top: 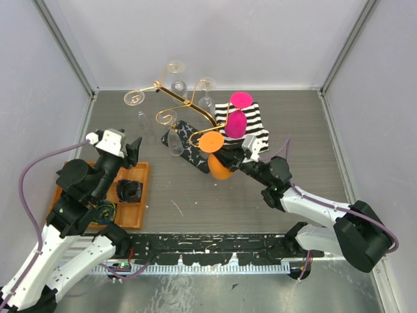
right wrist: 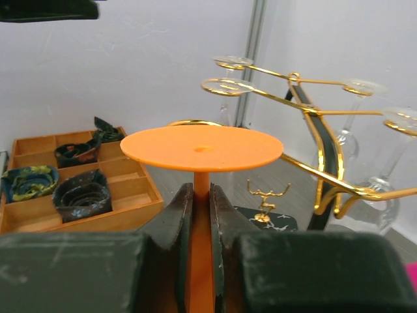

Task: Place the wine glass upside down on the wine glass rack
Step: Turn the wine glass upside down at the wine rack.

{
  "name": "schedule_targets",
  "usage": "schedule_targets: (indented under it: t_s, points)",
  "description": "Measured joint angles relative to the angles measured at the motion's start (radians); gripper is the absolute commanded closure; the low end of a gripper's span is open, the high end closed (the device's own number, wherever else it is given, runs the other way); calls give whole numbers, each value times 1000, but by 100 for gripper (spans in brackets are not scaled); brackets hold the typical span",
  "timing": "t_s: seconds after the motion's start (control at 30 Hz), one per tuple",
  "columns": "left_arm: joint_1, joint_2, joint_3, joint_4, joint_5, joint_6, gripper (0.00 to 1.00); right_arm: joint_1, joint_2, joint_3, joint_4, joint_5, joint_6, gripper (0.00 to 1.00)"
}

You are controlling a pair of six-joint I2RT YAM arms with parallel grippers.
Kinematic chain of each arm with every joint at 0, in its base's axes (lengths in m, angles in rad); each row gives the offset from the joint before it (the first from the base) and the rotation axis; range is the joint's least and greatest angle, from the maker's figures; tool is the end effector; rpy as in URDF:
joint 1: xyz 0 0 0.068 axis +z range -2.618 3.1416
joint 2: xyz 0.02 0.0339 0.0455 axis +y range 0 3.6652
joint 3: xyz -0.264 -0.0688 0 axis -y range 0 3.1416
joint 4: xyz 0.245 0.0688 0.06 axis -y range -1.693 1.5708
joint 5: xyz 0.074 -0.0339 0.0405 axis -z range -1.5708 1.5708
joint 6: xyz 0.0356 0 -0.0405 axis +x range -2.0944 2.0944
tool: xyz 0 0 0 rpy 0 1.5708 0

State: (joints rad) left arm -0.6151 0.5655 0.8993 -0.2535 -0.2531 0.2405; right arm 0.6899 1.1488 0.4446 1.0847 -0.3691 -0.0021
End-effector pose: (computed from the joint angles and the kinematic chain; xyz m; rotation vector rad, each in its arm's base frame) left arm 0.1007 -0.0603 0.4006 0.4284 1.4314 -0.1137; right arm 0.1746 0.1607 0.2813 -0.7259 1.0275 0.8171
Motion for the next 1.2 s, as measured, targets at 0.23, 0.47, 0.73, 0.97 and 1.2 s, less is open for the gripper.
schedule_targets:
  t_s: [0.23,0.47,0.73,0.97,1.2]
  points:
    - [0,-36,-35,-40,3,-43,39,-62,43,18,55,-10,23,99]
    - [0,-79,-55,-103,36,-79,37,-76,122,48,104,-22,51,100]
    - [0,-169,-79,-135,34,-101,32,-97,182,98,134,-36,77,99]
    - [0,-184,-90,-170,35,-118,32,-98,246,133,163,-66,113,100]
    - [0,-192,-105,-172,35,-131,31,-98,296,142,187,-100,149,99]
